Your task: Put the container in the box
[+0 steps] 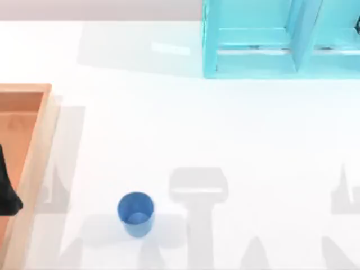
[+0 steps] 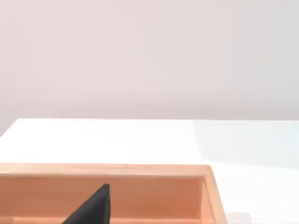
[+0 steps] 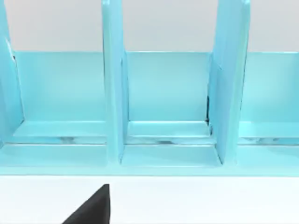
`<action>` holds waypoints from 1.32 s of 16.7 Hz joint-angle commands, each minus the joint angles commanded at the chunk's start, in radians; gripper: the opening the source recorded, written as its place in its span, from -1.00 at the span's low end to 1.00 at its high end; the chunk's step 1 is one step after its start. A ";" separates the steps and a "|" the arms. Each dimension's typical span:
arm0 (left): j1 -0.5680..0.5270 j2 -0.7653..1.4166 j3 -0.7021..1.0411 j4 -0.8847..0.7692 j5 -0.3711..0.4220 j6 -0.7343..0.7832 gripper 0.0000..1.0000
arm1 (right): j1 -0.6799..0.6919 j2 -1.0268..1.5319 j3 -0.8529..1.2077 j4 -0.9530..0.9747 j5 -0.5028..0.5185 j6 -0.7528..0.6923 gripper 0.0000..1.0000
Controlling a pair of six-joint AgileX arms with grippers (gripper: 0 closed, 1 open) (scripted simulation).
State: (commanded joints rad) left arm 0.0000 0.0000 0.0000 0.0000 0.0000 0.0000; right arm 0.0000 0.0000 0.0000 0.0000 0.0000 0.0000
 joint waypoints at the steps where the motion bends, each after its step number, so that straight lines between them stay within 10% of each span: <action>1: 0.000 0.000 0.000 0.000 0.000 0.000 1.00 | 0.000 0.000 0.000 0.000 0.000 0.000 1.00; 9: -0.155 0.298 0.271 -0.261 -0.003 -0.150 1.00 | 0.000 0.000 0.000 0.000 0.000 0.000 1.00; 22: -0.666 1.556 1.273 -1.045 -0.001 -0.648 1.00 | 0.000 0.000 0.000 0.000 0.000 0.000 1.00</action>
State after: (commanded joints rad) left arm -0.6664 1.5556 1.2729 -1.0449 -0.0013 -0.6483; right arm 0.0000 0.0000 0.0000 0.0000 0.0000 0.0000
